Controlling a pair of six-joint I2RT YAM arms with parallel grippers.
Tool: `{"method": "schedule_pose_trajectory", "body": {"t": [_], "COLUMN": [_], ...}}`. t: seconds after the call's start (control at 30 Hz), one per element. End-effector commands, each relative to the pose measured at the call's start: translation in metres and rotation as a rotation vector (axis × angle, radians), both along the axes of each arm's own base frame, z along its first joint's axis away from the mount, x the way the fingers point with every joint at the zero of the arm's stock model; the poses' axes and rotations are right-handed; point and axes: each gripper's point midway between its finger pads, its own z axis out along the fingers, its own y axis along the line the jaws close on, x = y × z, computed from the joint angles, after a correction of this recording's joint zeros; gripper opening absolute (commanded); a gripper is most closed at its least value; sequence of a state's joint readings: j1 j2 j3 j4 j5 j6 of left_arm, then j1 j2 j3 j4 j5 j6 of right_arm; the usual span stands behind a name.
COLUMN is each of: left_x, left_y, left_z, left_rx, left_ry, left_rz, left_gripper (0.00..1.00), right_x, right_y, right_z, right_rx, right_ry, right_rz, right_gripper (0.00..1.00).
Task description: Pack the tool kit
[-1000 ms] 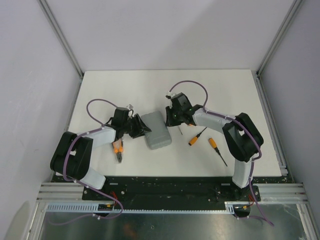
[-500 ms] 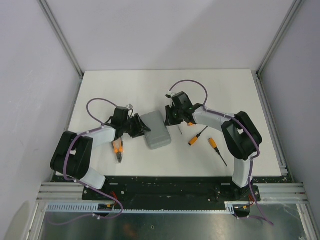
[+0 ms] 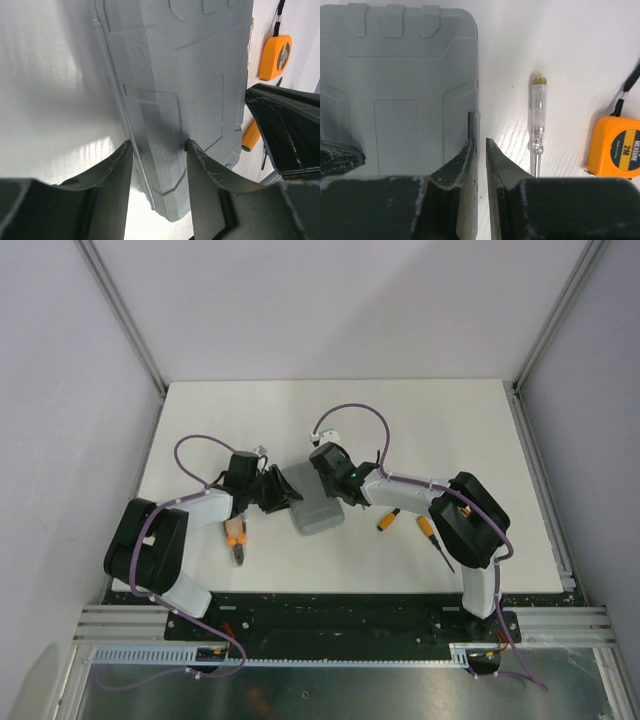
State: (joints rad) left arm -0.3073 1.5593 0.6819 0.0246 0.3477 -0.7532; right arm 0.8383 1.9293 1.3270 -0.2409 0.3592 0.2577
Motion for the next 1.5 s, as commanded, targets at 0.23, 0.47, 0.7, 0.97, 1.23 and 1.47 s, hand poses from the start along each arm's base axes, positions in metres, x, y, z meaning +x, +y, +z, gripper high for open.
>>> {"method": "schedule_pose_trajectory", "body": {"t": [0.23,0.47,0.7,0.97,1.23,1.47], "left_x": [-0.091,-0.093,-0.087,-0.047,-0.033,-0.022], "left_y": [0.055,0.056,0.052,0.040,0.038,0.039], "left_z": [-0.086,-0.089,-0.083,-0.042,-0.036,-0.037], "left_rx": [0.286,0.282,0.273,0.240,0.254,0.285], "left_ry": [0.399,0.418,0.384,0.202,0.154,0.133], "left_rz": [-0.006,0.003,-0.022,-0.048,-0.080,-0.096], "left_gripper": [0.00,0.00,0.00,0.24,0.41,0.44], "right_x": [0.013,0.025,0.033,0.043,0.015,0.003], "right_y": [-0.113,-0.125,-0.116,-0.078,-0.016,0.014], "right_z": [-0.037,-0.025,0.013,0.075,0.048,0.026], "right_rx": [-0.355,-0.345,-0.270,-0.005,0.237,0.353], "right_ry": [0.021,0.005,-0.071,-0.105,0.112,0.211], "right_rz": [-0.267,-0.299,-0.278,-0.160,0.108,0.182], "right_gripper": [0.15,0.15,0.15,0.27,0.38,0.40]}}
